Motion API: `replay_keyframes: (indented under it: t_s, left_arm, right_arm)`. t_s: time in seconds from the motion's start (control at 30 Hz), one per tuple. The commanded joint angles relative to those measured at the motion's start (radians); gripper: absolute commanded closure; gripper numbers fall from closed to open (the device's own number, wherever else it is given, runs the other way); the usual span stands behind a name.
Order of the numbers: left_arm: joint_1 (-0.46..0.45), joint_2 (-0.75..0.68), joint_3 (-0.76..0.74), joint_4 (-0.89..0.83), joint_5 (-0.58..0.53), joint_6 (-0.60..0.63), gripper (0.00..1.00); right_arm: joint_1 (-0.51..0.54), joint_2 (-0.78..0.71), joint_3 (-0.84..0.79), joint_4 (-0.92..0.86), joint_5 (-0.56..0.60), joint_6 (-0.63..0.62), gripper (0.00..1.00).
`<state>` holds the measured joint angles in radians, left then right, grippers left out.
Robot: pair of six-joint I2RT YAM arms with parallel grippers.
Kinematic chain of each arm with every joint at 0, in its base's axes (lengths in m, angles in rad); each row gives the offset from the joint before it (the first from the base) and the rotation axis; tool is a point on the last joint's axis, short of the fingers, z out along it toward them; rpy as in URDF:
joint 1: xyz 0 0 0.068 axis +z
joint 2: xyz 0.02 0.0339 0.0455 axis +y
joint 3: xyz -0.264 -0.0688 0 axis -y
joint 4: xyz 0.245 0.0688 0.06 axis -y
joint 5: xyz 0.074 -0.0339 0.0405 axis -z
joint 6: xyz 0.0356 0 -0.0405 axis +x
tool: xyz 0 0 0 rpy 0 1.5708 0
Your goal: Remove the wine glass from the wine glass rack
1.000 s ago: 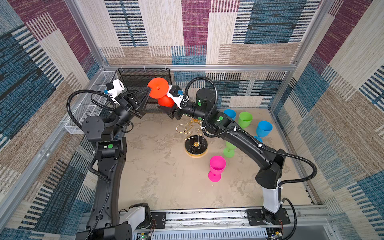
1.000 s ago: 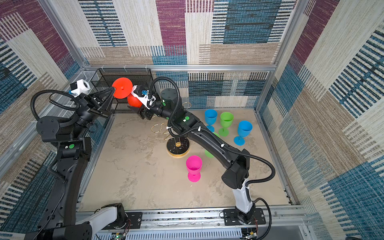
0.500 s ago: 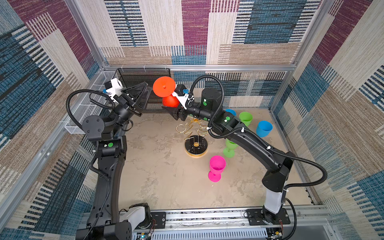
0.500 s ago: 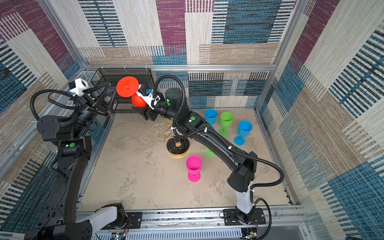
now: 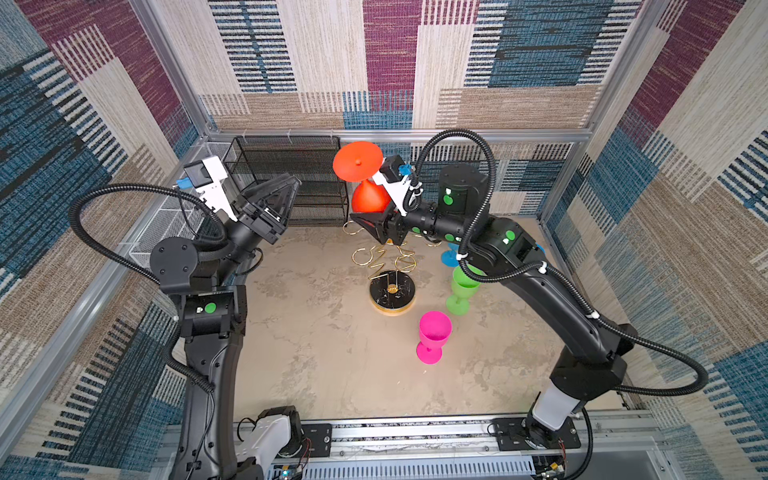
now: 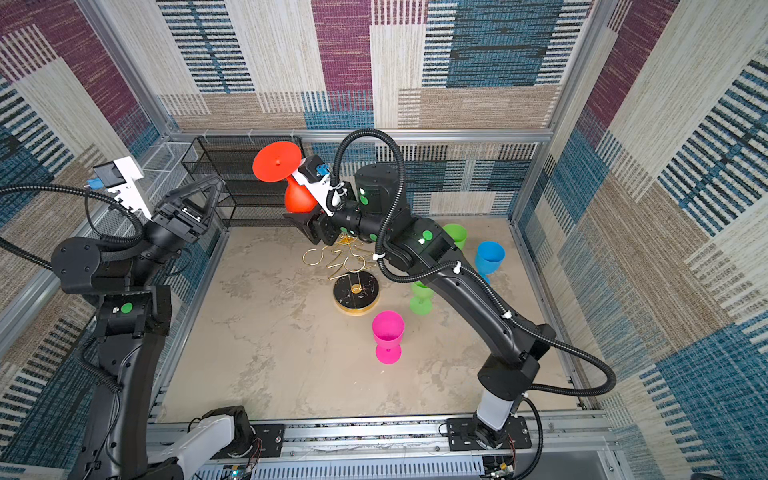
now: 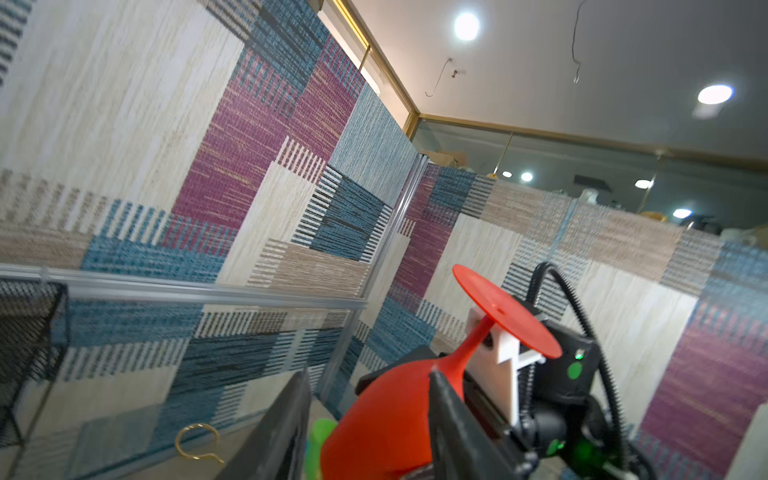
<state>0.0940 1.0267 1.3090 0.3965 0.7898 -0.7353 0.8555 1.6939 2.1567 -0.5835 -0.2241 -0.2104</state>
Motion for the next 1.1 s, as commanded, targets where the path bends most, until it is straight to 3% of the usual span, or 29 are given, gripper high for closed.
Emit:
replay_keyframes:
  t_s: [0.0, 0.1, 0.17, 0.27, 0.6, 1.07]
  left_arm:
    - [-0.026, -0.012, -0.068, 0.127, 0.051, 0.462, 0.51]
    - [-0.048, -0.010, -0.138, 0.276, 0.074, 0.617, 0.52]
    - [-0.053, 0.002, -0.159, 0.346, 0.152, 0.698, 0.52]
    - [-0.063, 0.026, -0.181, 0.458, 0.243, 0.742, 0.52]
    - [-0.110, 0.030, -0.183, 0.359, 0.362, 0.926, 0.52]
    - [-0.143, 0.027, -0.191, 0.294, 0.364, 1.023, 0.53]
  right_arm:
    - [0.004, -0.049, -0.052, -0.128, 0.017, 0.038, 0.49]
    - [0.006, -0.087, -0.113, -0.149, 0.019, 0.058, 0.50]
    - [0.011, -0.101, -0.139, -0.162, 0.018, 0.068, 0.50]
    - [0.014, -0.115, -0.170, -0.180, 0.016, 0.085, 0.51]
    - [0.021, -0.140, -0.264, -0.155, -0.071, 0.130, 0.52]
    - [0.041, -0.120, -0.309, -0.108, -0.135, 0.166, 0.53]
